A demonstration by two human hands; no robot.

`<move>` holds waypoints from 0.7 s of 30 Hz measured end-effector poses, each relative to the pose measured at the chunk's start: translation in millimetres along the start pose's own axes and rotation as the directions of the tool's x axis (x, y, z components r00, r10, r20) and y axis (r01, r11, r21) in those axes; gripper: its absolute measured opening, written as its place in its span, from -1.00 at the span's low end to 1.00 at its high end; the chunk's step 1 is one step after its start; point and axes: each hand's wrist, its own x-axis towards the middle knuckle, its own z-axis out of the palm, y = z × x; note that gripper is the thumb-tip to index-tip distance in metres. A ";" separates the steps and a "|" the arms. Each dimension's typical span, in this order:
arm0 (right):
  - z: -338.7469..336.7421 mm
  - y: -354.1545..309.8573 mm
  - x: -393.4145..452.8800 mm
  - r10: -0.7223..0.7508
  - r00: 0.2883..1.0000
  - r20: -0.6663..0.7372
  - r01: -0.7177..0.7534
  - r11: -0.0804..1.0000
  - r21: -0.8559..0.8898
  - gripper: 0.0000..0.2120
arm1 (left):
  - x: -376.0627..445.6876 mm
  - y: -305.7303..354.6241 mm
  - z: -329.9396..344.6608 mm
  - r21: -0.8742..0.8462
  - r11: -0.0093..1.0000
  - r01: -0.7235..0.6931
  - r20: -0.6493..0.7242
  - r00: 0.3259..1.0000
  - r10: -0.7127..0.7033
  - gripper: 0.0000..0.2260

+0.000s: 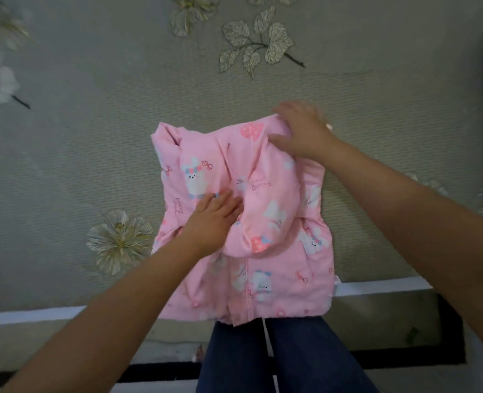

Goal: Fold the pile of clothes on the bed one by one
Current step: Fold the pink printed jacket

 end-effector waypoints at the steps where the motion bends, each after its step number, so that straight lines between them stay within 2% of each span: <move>1: 0.2 -4.7 11.3 0.005 0.998 0.057 -0.001 0.998 -0.066 -0.27 | -2.1 3.5 6.1 -0.010 1.000 -0.001 -0.071 0.997 0.000 -0.61; 3: -0.6 -14.6 28.0 0.012 0.981 0.192 0.020 0.986 -0.163 -0.03 | -6.3 7.5 18.5 -0.038 0.999 -0.002 -0.279 0.960 -0.009 -0.64; 4: -1.1 -19.8 31.8 0.013 0.959 0.282 0.048 0.977 -0.208 0.03 | -8.5 10.1 22.7 -0.061 0.998 0.019 -0.373 0.927 -0.040 -0.67; 6: -1.7 -32.1 30.6 0.035 0.911 0.411 0.100 0.948 -0.302 -0.05 | -15.1 13.8 29.5 -0.153 0.980 0.130 -0.465 0.865 -0.187 -0.76; 7: -0.3 -37.5 24.1 0.041 0.912 0.408 0.115 0.929 -0.352 -0.17 | -18.2 14.9 31.7 -0.209 0.959 0.190 -0.450 0.853 -0.267 -0.82; 9: 6.7 -45.3 0.3 -0.001 0.958 0.288 0.129 0.896 -0.426 -0.41 | -23.8 17.0 38.1 -0.311 0.919 0.240 -0.350 0.870 -0.346 -0.91; 12: 21.1 -51.4 -52.7 -0.160 0.987 -0.003 0.143 0.894 -0.424 -0.68 | -31.6 24.4 46.1 -0.428 0.841 0.330 -0.082 0.913 -0.400 -0.91; 14: 31.7 -56.4 -91.7 -0.307 0.922 -0.234 0.192 0.891 -0.412 -0.75 | -40.8 27.1 55.9 -0.454 0.829 0.327 -0.003 0.929 -0.369 -0.79; 16: 44.7 -66.5 -129.0 -0.425 0.799 -0.426 0.223 0.866 -0.447 -0.78 | -53.7 29.5 64.5 -0.446 0.857 0.259 0.059 0.964 -0.261 -0.69; 19: 75.1 -81.8 -187.0 -0.527 0.675 -0.516 0.264 0.826 -0.498 -0.87 | -82.6 39.6 71.8 -0.394 0.894 0.213 0.189 0.971 -0.148 -0.53; 21: 100.9 -87.8 -223.2 -0.580 0.628 -0.519 0.322 0.800 -0.506 -0.79 | -110.2 51.8 73.4 -0.353 0.901 0.251 0.265 0.951 -0.161 -0.56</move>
